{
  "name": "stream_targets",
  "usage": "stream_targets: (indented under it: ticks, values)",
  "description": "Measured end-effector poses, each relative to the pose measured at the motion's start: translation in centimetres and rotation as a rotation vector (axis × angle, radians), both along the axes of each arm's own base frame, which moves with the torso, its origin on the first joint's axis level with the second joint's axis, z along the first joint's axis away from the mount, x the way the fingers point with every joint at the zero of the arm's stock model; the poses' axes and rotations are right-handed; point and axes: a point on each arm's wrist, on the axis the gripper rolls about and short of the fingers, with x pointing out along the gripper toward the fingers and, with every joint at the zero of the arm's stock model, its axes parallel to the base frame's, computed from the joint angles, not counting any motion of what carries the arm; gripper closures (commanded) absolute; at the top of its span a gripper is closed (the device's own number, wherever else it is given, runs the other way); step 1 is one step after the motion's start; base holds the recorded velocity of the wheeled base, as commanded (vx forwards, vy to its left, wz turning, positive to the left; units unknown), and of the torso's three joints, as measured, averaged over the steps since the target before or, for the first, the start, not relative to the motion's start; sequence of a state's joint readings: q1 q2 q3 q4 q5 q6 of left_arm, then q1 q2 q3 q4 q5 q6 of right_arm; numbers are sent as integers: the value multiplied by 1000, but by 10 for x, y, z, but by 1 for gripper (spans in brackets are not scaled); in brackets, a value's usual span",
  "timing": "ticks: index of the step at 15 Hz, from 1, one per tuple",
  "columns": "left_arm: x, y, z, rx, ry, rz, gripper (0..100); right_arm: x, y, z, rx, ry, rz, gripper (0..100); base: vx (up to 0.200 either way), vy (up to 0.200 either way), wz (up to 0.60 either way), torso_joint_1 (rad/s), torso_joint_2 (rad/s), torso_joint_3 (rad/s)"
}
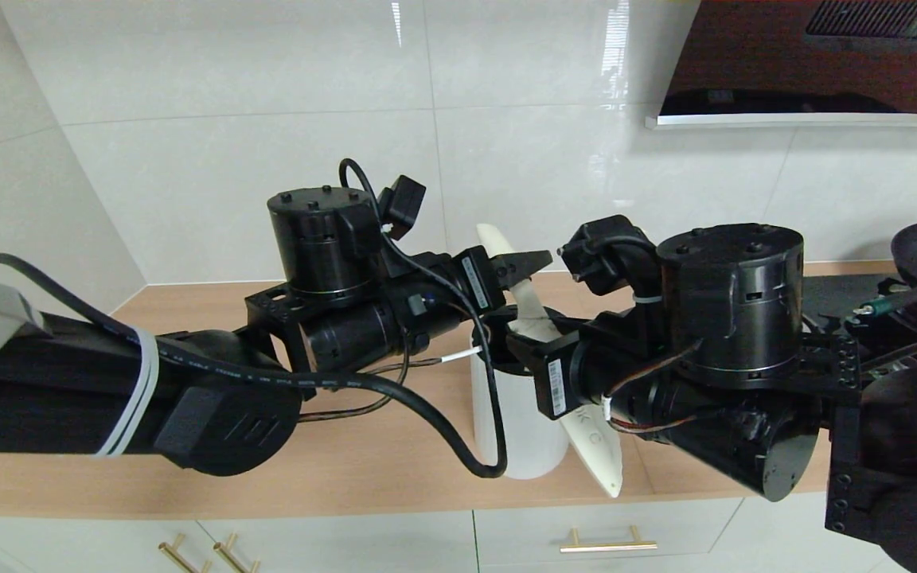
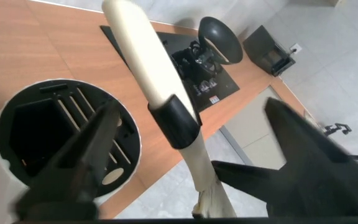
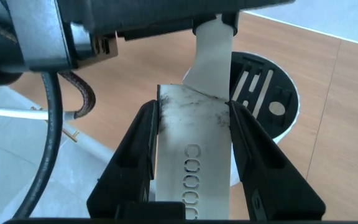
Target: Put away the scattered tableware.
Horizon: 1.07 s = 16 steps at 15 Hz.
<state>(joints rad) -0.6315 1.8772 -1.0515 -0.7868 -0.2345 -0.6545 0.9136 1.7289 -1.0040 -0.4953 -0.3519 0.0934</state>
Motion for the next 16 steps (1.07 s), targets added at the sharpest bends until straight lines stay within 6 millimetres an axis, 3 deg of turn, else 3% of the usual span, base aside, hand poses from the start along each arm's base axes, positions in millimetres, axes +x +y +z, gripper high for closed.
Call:
stream_targets:
  ticks: [10, 11, 16]
  values:
    - [-2, -3, -1, 15, -17, 5, 100, 0, 0, 4, 33, -29, -6, 100, 0, 0, 0, 0, 0, 0]
    - [-2, -2, 0, 14, -20, 6, 100, 0, 0, 4, 35, -30, -6, 0, 0, 0, 0, 0, 0, 0]
    - [-4, 0, 7, -8, -51, 30, 100, -1, -2, 4, 52, -47, -5, 0, 0, 0, 0, 0, 0, 0]
